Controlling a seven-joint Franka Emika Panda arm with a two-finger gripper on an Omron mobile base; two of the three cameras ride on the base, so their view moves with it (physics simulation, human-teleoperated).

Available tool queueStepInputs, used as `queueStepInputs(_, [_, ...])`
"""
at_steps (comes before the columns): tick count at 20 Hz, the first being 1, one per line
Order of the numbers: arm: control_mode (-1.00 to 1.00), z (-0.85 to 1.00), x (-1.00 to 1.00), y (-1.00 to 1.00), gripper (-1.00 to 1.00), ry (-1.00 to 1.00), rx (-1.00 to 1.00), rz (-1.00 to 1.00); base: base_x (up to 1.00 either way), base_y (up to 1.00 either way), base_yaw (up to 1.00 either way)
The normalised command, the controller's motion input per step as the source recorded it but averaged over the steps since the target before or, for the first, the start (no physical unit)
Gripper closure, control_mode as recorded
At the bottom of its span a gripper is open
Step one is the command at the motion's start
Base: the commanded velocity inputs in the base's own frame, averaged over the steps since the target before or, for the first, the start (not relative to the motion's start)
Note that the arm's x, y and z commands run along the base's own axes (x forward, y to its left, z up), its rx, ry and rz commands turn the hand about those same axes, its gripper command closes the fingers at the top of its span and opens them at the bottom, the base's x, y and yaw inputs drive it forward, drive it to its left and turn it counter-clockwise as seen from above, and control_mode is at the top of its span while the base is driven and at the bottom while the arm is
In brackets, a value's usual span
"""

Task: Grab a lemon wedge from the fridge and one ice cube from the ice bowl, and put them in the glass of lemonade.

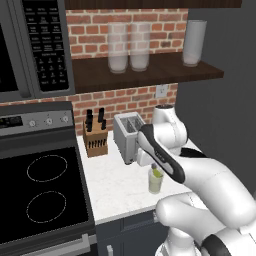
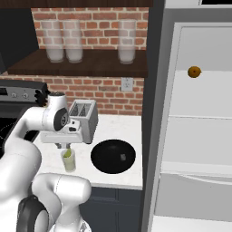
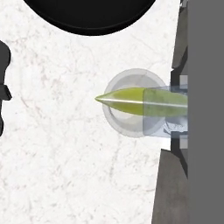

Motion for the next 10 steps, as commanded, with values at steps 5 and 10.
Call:
queueStepInputs(5, [-1.0,0.0,0.08,0.0,1.0,0.07,0.0,0.0,0.0,0.0,0.0])
queueStepInputs(10, [-1.0,0.0,0.1,0.0,1.0,0.04,0.0,0.0,0.0,0.0,0.0])
